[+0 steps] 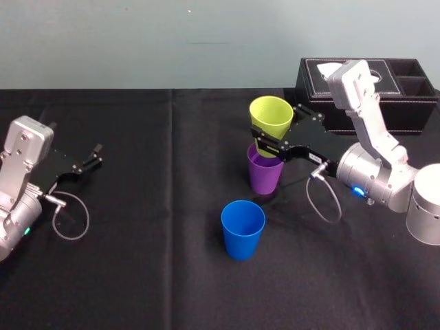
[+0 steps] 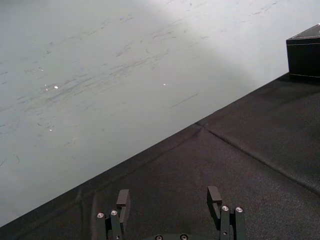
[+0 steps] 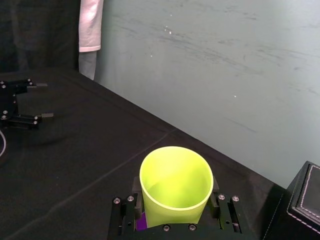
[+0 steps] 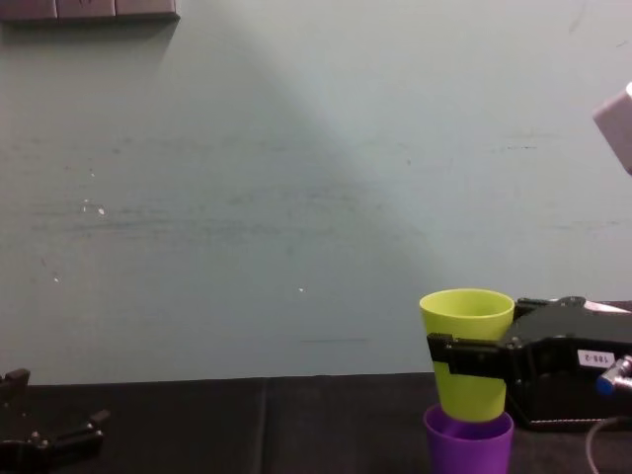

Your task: Stack the three plastic cups sequentially using one hand.

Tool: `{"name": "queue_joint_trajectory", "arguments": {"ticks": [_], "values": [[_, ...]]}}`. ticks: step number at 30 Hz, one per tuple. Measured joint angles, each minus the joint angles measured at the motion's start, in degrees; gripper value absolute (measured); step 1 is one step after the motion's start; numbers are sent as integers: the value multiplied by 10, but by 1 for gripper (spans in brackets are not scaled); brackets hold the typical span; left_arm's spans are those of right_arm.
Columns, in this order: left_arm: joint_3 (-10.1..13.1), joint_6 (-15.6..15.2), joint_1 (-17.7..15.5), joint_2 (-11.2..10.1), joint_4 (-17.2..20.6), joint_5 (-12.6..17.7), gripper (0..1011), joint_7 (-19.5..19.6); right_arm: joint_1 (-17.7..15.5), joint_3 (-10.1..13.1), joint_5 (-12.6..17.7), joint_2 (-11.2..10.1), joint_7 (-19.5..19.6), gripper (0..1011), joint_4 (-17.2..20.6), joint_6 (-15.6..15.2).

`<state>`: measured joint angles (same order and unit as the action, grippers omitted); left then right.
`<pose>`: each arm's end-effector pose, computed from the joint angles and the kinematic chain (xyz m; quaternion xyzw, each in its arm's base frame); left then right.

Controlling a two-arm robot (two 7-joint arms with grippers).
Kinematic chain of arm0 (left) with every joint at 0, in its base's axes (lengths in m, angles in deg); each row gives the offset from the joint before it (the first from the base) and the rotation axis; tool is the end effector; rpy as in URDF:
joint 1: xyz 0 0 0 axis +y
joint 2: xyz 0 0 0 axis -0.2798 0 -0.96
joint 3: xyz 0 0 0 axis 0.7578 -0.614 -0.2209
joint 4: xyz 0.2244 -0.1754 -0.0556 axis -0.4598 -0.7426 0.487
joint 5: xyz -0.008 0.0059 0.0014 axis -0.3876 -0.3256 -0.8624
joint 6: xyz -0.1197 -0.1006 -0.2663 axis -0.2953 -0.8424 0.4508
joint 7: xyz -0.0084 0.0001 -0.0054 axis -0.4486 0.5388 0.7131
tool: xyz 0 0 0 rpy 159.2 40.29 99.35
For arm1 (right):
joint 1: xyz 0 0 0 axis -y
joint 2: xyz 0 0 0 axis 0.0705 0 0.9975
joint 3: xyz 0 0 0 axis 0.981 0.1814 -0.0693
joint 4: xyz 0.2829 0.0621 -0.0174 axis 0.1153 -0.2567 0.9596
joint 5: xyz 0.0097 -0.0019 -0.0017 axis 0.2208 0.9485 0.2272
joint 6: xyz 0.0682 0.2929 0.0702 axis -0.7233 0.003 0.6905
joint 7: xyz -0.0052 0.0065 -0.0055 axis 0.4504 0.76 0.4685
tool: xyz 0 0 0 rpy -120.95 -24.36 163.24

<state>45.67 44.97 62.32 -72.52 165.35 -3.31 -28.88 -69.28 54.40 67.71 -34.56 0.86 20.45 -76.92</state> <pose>0.3580 0.0827 -0.3023 0.1415 -0.1324 0.5799 0.7913 0.3890 -0.0213 -0.2276 -0.1106 -0.0705 -0.4282 0.8941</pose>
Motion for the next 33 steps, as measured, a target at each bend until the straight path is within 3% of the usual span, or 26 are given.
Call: {"name": "queue_joint_trajectory", "arguments": {"ticks": [22,33], "values": [[0,0,0,0,0,0,1011,0,-7,-6,15,3,-22,739,-47,44],[0,0,0,0,0,0,1011,0,-7,-6,15,3,-22,739,-46,43]]}}
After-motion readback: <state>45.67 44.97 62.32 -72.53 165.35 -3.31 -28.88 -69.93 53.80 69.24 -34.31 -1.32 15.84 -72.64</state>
